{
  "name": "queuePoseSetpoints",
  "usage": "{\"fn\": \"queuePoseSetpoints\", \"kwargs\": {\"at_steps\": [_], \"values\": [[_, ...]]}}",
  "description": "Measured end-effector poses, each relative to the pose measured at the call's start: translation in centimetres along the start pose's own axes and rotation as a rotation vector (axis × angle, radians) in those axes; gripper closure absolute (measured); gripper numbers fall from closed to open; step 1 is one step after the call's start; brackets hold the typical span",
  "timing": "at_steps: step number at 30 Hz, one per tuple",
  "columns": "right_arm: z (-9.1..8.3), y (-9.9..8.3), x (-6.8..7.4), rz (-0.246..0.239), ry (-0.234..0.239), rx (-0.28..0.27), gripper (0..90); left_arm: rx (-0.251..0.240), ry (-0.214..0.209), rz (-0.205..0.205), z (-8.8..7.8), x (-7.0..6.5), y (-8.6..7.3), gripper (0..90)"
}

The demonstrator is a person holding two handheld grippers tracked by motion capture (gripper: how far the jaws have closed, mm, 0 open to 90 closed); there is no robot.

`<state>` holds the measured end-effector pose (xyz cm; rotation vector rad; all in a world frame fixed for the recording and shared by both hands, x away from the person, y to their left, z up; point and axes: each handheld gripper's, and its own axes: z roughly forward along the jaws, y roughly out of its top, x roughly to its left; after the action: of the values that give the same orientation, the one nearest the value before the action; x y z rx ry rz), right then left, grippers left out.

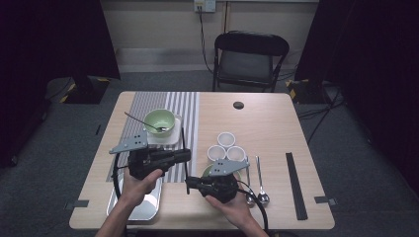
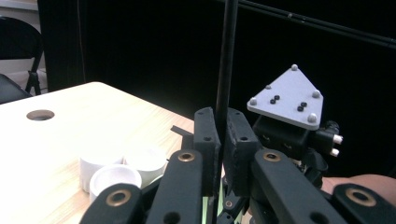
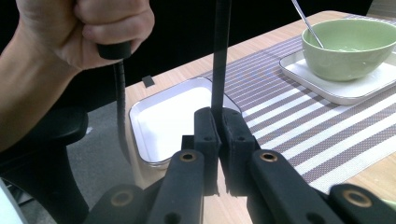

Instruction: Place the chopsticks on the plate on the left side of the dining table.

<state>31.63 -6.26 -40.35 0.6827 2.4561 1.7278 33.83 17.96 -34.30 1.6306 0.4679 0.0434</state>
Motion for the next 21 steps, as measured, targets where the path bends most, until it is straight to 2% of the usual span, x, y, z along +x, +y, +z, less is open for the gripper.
{"fn": "queuePoseSetpoints", "kwargs": {"at_steps": [3, 7, 13, 18, 19, 21], "values": [[-0.4, 0.3, -0.1, 0.012, 0.009, -0.025, 86.2, 0.027, -0.007, 0.007, 0.4, 0.0, -0.4, 82.3], [-1.1, 0.7, -0.3, 0.005, -0.008, -0.041, 86.2, 0.051, -0.010, 0.027, 0.8, -0.1, -0.6, 82.4], [-1.5, 1.0, -0.4, 0.007, -0.012, -0.039, 86.2, 0.084, -0.006, 0.049, 1.5, -0.2, -1.1, 84.2], [-1.5, 0.9, -0.5, 0.006, -0.011, -0.041, 85.1, 0.081, -0.003, 0.051, 1.3, -0.3, -1.0, 85.0], [-1.5, 0.9, -0.5, 0.008, -0.009, -0.046, 80.6, 0.068, -0.020, 0.039, 1.3, -0.2, -1.0, 85.1], [-1.3, 0.8, -0.6, 0.025, -0.005, -0.038, 77.3, 0.060, -0.012, 0.046, 1.1, -0.3, -0.8, 85.1]]}}
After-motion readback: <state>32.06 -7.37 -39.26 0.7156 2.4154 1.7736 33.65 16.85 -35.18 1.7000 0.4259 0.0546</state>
